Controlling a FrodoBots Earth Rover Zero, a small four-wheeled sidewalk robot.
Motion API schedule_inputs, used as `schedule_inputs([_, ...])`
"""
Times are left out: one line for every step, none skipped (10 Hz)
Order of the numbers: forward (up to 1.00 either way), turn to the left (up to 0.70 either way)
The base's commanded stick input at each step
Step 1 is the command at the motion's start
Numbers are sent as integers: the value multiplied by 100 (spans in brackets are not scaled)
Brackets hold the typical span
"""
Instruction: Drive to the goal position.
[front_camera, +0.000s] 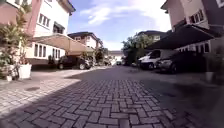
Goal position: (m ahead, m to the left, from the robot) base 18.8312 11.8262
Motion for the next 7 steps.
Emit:
schedule_inputs([69, 3])
schedule_inputs([69, 3])
schedule_inputs([69, 1])
schedule_inputs([69, -33])
schedule_inputs([69, -28])
schedule_inputs([69, -2])
schedule_inputs([69, 3])
